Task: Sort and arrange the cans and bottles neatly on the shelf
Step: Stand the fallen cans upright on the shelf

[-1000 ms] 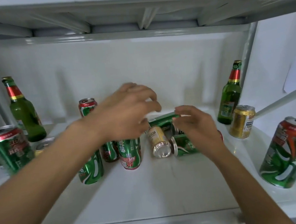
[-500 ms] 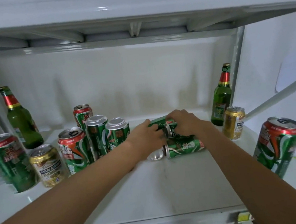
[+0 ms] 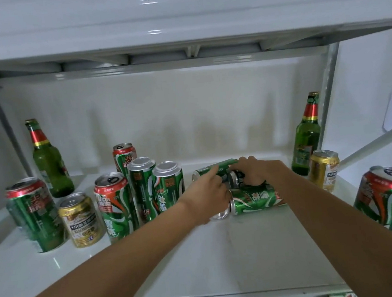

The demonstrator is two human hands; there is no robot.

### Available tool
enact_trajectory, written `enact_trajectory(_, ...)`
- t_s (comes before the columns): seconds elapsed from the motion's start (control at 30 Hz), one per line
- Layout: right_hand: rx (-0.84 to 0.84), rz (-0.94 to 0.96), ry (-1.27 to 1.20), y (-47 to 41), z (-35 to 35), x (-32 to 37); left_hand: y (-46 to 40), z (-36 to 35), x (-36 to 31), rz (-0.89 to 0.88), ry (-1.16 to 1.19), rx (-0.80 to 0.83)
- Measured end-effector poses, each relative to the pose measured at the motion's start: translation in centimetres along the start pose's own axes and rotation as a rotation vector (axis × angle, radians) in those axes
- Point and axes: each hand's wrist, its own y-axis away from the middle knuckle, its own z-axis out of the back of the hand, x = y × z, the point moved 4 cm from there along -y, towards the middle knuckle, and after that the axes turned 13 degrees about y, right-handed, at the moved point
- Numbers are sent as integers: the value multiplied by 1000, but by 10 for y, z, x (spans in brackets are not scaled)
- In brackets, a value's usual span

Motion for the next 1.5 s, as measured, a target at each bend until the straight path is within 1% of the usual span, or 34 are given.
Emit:
enact_trajectory(0.07, -2, 0, -77, 3, 0, -4, 3, 4, 5, 20, 21, 7)
enact_trajectory(0.13, -47, -20, -180, 6, 3, -12, 7, 8, 13, 50, 85, 2)
enact_trajectory(0.27, -248, -87, -400, 15, 13, -28, 18, 20, 28, 123, 292, -52)
enact_trajectory(0.4, -475, -158, -587, 36, 27, -28, 27, 30, 43, 232, 553, -133)
enact_trajectory(0.47, -562, -171, -673, 51, 34, -25, 31, 33, 47, 252, 617, -155)
enact_trajectory(0.53, -609, -174, -710, 70, 37, -22, 32, 37, 50, 242, 645, -157)
enact_trajectory(0.67, -651, -130, -706, 117, 34, -14, 37, 33, 54, 202, 760, -114)
enact_trajectory(0.73, -647, -124, -725, 140, 33, -15, 39, 30, 55, 173, 783, -102)
enact_trajectory(0.87, -572, -74, -761, 175, 30, -16, 39, 30, 55, 118, 745, -102)
enact_trajectory(0.97, -542, -68, -732, 191, 18, -10, 40, 29, 56, 104, 813, -56)
enact_trajectory(1.03, -529, -81, -724, 197, 7, -8, 40, 29, 56, 100, 846, -29)
enact_trajectory(1.13, -484, -107, -765, 199, -9, -5, 39, 28, 59, 89, 809, 19)
enact_trajectory(1.23, -502, -124, -765, 201, -21, -2, 39, 26, 65, 96, 854, 88)
enact_trajectory(1.3, -520, -133, -801, 201, -26, -5, 40, 26, 65, 93, 885, 106)
enact_trajectory(1.5, -380, -142, -922, 208, -28, -13, 41, 31, 63, 86, 907, 109)
